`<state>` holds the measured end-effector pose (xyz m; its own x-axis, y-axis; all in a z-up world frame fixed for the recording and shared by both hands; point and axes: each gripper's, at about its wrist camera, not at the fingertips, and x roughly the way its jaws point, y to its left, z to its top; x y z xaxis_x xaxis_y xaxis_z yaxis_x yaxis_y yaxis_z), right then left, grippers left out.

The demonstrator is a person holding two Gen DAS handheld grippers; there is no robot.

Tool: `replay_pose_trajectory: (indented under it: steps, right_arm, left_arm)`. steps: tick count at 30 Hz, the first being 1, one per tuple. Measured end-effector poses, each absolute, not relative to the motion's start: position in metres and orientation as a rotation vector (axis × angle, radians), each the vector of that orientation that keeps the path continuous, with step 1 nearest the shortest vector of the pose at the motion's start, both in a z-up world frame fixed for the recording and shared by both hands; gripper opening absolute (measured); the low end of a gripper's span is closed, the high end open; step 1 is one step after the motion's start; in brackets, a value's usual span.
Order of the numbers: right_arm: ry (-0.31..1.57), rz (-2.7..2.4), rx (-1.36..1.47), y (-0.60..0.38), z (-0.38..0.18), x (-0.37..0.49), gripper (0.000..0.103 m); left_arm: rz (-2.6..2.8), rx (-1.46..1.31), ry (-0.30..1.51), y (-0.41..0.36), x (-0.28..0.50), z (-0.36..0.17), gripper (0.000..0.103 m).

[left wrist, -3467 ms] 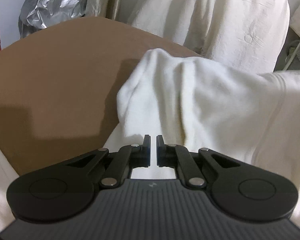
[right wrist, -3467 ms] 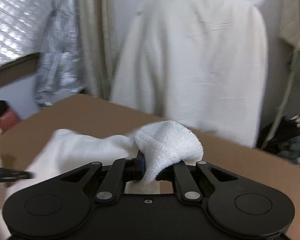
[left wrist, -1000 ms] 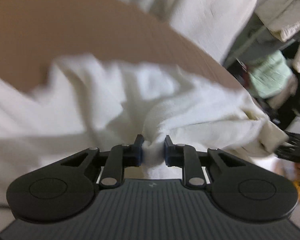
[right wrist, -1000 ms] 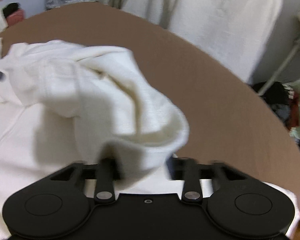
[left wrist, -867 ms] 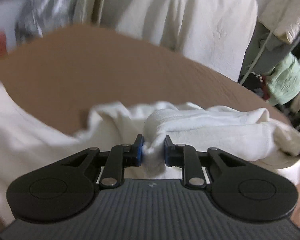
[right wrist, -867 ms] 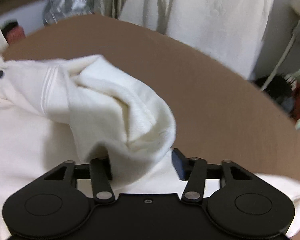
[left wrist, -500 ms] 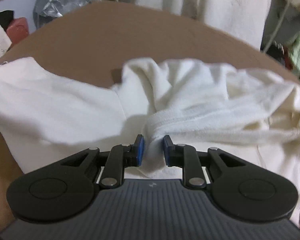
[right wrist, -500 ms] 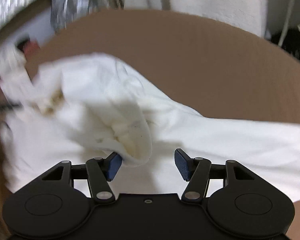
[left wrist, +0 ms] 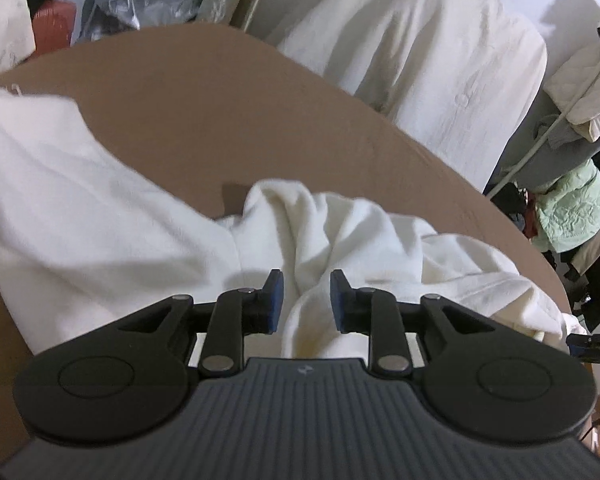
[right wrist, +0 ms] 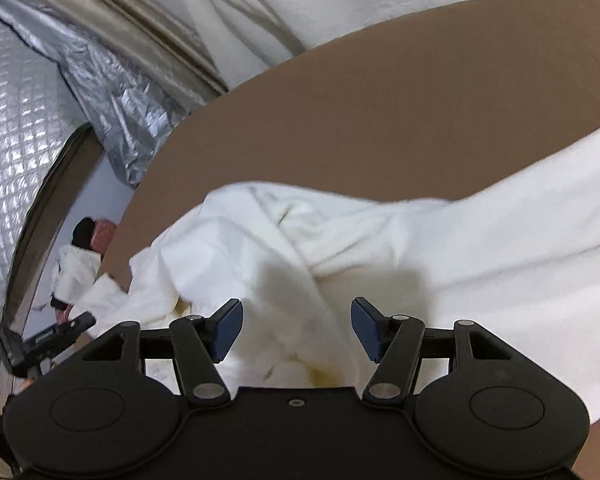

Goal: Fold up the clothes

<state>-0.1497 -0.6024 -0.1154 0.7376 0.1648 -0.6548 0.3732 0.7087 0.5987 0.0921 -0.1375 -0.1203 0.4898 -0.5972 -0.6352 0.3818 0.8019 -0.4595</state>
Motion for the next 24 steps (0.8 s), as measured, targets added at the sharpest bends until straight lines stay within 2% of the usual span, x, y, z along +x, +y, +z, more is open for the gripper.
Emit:
replay_pose_trajectory:
  steps: [2,3,4,5,6,8,12,15,18,24]
  right_arm:
    - [0.752,-0.131,0.772,-0.594,-0.117,-0.151,0.065]
    - [0.752,-0.161,0.73,-0.588,-0.118,-0.148,0.064]
    - [0.773,-0.179,0.682,-0.582,-0.116,-0.146,0.053]
    - [0.794,-0.197,0.634,-0.576,-0.115,-0.143,0.026]
    - [0.814,-0.217,0.585,-0.57,-0.113,-0.141,0.012]
    - [0.825,-0.292,0.475,-0.558,-0.104,-0.14,0.01]
    - [0.729,-0.496,0.191,-0.526,-0.068,-0.157,0.009]
    - [0.706,-0.686,-0.092,-0.496,-0.067,-0.163,0.009]
    - [0.74,-0.742,-0.15,-0.491,-0.083,-0.158,0.008]
    - [0.735,-0.806,-0.134,-0.506,-0.089,-0.149,0.008]
  left_arm:
    - [-0.596,-0.242,0.892,-0.143,0.094,-0.123,0.03]
    - [-0.587,-0.225,0.898,-0.146,0.095,-0.124,0.038]
    - [-0.578,-0.213,0.905,-0.148,0.096,-0.125,0.041]
    - [-0.572,-0.207,0.909,-0.149,0.096,-0.126,0.041]
    - [-0.564,-0.205,0.913,-0.148,0.097,-0.126,0.041]
    - [-0.545,-0.207,0.922,-0.144,0.099,-0.126,0.041]
    - [-0.52,-0.225,0.93,-0.136,0.1,-0.128,0.041]
    - [-0.537,-0.21,0.933,-0.139,0.1,-0.128,0.047]
    - [-0.564,-0.178,0.925,-0.145,0.097,-0.127,0.048]
    - [-0.576,-0.196,0.898,-0.139,0.096,-0.122,0.06]
